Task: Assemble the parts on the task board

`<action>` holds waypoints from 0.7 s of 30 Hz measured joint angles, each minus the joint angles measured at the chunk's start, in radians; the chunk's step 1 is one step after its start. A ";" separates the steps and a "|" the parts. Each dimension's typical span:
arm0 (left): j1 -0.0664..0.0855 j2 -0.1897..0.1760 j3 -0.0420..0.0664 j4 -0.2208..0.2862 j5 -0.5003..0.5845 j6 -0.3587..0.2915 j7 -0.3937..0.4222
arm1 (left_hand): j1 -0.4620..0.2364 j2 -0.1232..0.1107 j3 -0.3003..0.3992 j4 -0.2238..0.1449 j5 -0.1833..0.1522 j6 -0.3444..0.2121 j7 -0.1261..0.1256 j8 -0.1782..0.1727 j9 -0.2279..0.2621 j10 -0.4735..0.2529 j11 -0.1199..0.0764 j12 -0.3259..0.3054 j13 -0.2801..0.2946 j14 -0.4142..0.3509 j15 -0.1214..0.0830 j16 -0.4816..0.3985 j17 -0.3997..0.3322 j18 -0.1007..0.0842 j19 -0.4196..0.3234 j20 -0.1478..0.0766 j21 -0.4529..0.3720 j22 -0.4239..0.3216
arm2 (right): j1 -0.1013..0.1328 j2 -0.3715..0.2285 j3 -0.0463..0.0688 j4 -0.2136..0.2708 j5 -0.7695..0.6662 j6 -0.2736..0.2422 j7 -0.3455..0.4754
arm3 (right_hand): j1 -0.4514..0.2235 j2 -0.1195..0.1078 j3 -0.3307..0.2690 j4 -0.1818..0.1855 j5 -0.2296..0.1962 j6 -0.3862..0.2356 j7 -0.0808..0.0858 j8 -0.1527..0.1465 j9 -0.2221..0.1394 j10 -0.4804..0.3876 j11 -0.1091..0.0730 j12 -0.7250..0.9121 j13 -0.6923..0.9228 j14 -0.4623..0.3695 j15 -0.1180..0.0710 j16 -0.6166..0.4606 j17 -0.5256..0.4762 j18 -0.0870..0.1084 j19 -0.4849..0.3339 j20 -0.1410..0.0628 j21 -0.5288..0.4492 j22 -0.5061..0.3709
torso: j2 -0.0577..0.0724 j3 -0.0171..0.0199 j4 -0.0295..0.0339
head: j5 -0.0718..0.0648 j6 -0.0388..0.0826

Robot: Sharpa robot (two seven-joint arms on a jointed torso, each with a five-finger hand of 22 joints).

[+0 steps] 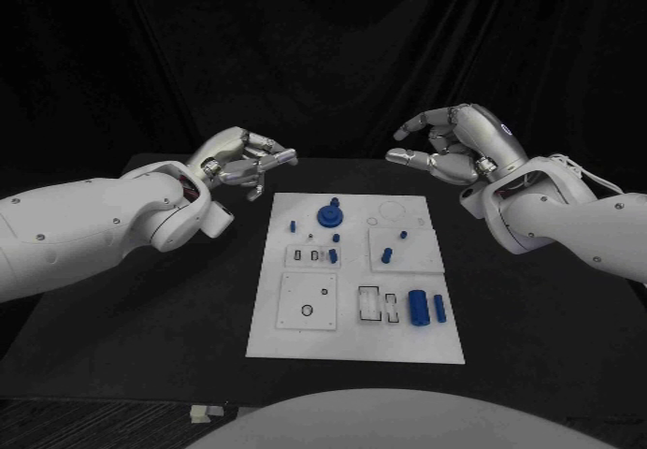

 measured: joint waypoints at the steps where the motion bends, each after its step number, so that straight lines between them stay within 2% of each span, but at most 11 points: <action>1: 0.008 0.020 0.000 -0.014 -0.073 0.007 -0.045 | -0.006 0.006 -0.016 -0.007 0.000 0.014 -0.010 0.008 0.004 0.102 -0.003 0.032 0.108 0.095 -0.007 0.059 0.169 -0.020 0.036 -0.009 0.109 0.144 | 0.000 -0.002 0.000 0.000 0.007 0.001 -0.003 | 0.004 0.004 0.000 0.000 0.006 0.003 0.003 0.000 0.000 0.000 0.004 0.000 0.000 0.000 0.004 0.000 0.000 0.000 0.000 0.000 0.000 0.000 | -0.001 0.0006 -0.0001 | -0.002 0.000; 2: 0.014 0.035 -0.001 -0.023 -0.126 0.015 -0.080 | -0.016 0.016 -0.031 -0.004 0.000 0.058 -0.018 0.033 0.018 0.178 -0.017 0.062 0.176 0.171 -0.013 0.101 0.271 -0.038 0.103 -0.018 0.222 0.317 | -0.001 -0.004 0.000 0.001 0.011 0.003 -0.005 | 0.009 0.009 0.000 0.000 0.011 0.003 0.003 0.000 0.000 0.000 0.007 0.000 0.000 0.000 0.007 0.000 0.000 0.000 0.002 0.002 0.000 0.000 | -0.001 0.0012 -0.0003 | -0.002 0.000; 3: 0.018 0.050 -0.001 -0.028 -0.180 0.026 -0.118 | -0.023 0.023 -0.042 -0.003 0.000 0.081 -0.026 0.048 0.027 0.206 -0.027 0.074 0.199 0.197 -0.020 0.117 0.308 -0.053 0.147 -0.022 0.285 0.414 | -0.002 -0.006 0.000 0.002 0.015 0.004 -0.009 | 0.013 0.013 0.000 0.000 0.017 0.004 0.004 0.000 -0.001 0.000 0.007 0.000 0.000 0.000 0.007 0.000 0.000 0.000 0.004 0.004 0.000 0.000 | -0.002 0.0015 -0.0008 | -0.002 0.000; 4: 0.024 0.067 -0.001 -0.032 -0.234 0.041 -0.157 | -0.054 0.035 -0.067 0.000 0.000 0.112 -0.040 0.066 0.043 0.219 -0.040 0.076 0.209 0.211 -0.032 0.123 0.325 -0.078 0.218 -0.030 0.360 0.479 | -0.003 -0.008 0.000 0.004 0.019 0.006 -0.012 | 0.016 0.016 -0.001 0.000 0.023 0.004 0.004 0.000 -0.002 0.000 0.007 0.000 0.000 0.000 0.007 0.000 0.000 0.000 0.002 0.005 0.000 0.000 | -0.002 0.0023 -0.0019 | -0.001 0.000; 5: 0.031 0.090 -0.001 -0.036 -0.300 0.067 -0.211 | -0.072 0.044 -0.080 0.001 0.000 0.133 -0.049 0.078 0.054 0.224 -0.049 0.077 0.214 0.215 -0.039 0.126 0.333 -0.091 0.251 -0.035 0.400 0.505 | -0.006 -0.012 0.000 0.006 0.024 0.009 -0.018 | 0.022 0.022 -0.009 0.000 0.033 0.004 0.004 0.000 -0.003 0.000 0.007 0.000 0.000 0.000 0.007 0.000 0.000 0.000 0.000 0.008 0.002 0.000 | -0.003 0.0031 -0.0031 | 0.000 0.000; 6: 0.035 0.107 -0.001 -0.036 -0.344 0.089 -0.250 | -0.082 0.054 -0.091 0.003 0.006 0.151 -0.057 0.088 0.066 0.225 -0.058 0.077 0.216 0.216 -0.048 0.126 0.336 -0.099 0.261 -0.039 0.425 0.515 | -0.009 -0.015 0.000 0.008 0.027 0.010 -0.022 | 0.023 0.023 -0.011 0.000 0.039 0.004 0.004 0.000 -0.004 -0.003 0.011 0.000 0.000 0.000 0.007 0.000 0.000 0.000 -0.002 0.009 0.004 0.000 | -0.003 0.0036 -0.0042 | 0.001 0.000; 8: 0.045 0.150 -0.001 -0.035 -0.433 0.154 -0.345 | -0.123 0.069 -0.117 0.003 0.009 0.178 -0.069 0.094 0.086 0.222 -0.068 0.077 0.216 0.218 -0.057 0.126 0.337 -0.103 0.270 -0.047 0.449 0.521 | -0.015 -0.022 0.000 0.012 0.033 0.015 -0.032 | 0.031 0.031 -0.017 0.000 0.054 0.004 0.004 0.000 -0.006 0.000 0.014 0.000 0.000 -0.001 0.014 0.000 0.000 0.000 0.001 0.012 0.004 0.000 | -0.004 0.0056 -0.0055 | 0.001 0.000; 9: 0.048 0.168 -0.001 -0.034 -0.466 0.186 -0.387 | -0.134 0.074 -0.124 0.005 0.009 0.186 -0.071 0.094 0.091 0.224 -0.071 0.077 0.216 0.218 -0.057 0.126 0.337 -0.115 0.270 -0.047 0.452 0.522 | -0.018 -0.025 0.000 0.013 0.035 0.018 -0.037 | 0.034 0.033 -0.017 0.000 0.061 0.004 0.004 0.000 -0.006 0.000 0.014 0.000 0.000 -0.001 0.014 0.000 0.000 0.000 0.002 0.013 0.005 0.000 | -0.005 0.0066 -0.0062 | 0.001 0.000; 12: 0.056 0.222 -0.001 -0.031 -0.546 0.293 -0.515 | -0.152 0.090 -0.133 0.004 0.030 0.206 -0.080 0.094 0.102 0.223 -0.075 0.077 0.216 0.217 -0.062 0.126 0.337 -0.115 0.273 -0.051 0.452 0.522 | -0.026 -0.033 0.000 0.020 0.040 0.029 -0.052 | 0.060 0.035 -0.025 0.000 0.083 0.004 0.004 -0.007 -0.009 0.000 0.014 0.000 0.000 -0.001 0.013 0.000 0.000 0.000 0.002 0.013 0.008 0.000 | -0.006 0.0095 -0.0117 | 0.008 0.000; 18: 0.063 0.328 -0.001 -0.062 -0.590 0.475 -0.729 | -0.163 0.101 -0.143 0.006 0.039 0.214 -0.082 0.071 0.106 0.225 -0.080 0.077 0.216 0.216 -0.069 0.126 0.337 -0.115 0.269 -0.055 0.452 0.522 | -0.038 -0.045 0.000 0.028 0.047 0.056 -0.083 | 0.070 0.041 -0.028 -0.003 0.096 0.004 0.004 -0.007 -0.011 -0.003 0.018 0.000 0.000 0.002 0.016 0.000 0.000 0.000 0.002 0.013 0.013 0.000 | -0.008 0.0179 -0.0202 | 0.016 0.000; 21: 0.063 0.372 -0.001 -0.086 -0.589 0.541 -0.804 | -0.180 0.107 -0.150 0.007 0.037 0.214 -0.082 0.053 0.106 0.225 -0.080 0.077 0.216 0.216 -0.069 0.126 0.337 -0.115 0.269 -0.055 0.452 0.522 | -0.043 -0.054 0.000 0.036 0.049 0.068 -0.096 | 0.070 0.041 -0.028 -0.003 0.096 0.004 0.004 -0.007 -0.011 -0.003 0.018 0.000 0.000 0.002 0.016 0.000 0.000 0.000 0.002 0.013 0.013 0.000 | -0.008 0.0214 -0.0249 | 0.021 0.000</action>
